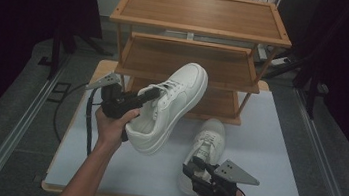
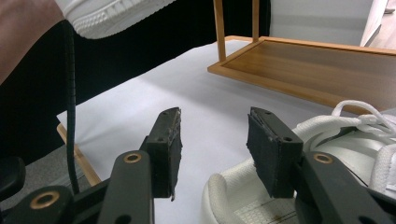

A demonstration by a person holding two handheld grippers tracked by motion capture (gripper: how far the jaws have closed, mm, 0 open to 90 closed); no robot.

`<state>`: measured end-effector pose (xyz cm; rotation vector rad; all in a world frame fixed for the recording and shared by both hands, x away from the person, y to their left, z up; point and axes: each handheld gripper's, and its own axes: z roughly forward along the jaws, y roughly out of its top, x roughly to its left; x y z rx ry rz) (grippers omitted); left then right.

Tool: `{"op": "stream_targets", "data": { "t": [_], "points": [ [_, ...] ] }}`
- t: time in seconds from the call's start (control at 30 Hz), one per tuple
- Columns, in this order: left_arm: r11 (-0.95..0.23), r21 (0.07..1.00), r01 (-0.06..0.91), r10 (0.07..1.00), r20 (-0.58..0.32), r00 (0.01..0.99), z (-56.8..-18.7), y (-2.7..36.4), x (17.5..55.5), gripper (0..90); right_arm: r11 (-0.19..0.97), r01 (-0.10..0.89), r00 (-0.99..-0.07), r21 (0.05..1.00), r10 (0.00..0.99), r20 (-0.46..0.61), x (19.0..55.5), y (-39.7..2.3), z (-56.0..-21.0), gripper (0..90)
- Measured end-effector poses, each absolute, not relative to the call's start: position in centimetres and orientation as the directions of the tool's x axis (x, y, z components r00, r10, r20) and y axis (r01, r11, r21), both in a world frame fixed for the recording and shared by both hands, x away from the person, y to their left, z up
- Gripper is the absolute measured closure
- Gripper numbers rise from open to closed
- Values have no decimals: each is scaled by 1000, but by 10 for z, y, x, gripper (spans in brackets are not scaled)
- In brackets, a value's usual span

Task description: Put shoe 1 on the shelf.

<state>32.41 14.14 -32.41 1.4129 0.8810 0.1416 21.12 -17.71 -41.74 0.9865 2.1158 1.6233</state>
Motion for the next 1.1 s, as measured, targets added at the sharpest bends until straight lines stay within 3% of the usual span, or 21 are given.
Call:
{"op": "stream_targets", "data": {
  "t": [0.43,1.1],
  "points": [
    [226,884,409,579,-459,673,-315,130,344,822,129,334,-722,934,672,165,211,-176,-418,534],
    [278,876,394,686,-468,557,-301,121,390,820,117,312,-726,943,669,158,206,-176,-413,530]
  ]
}}
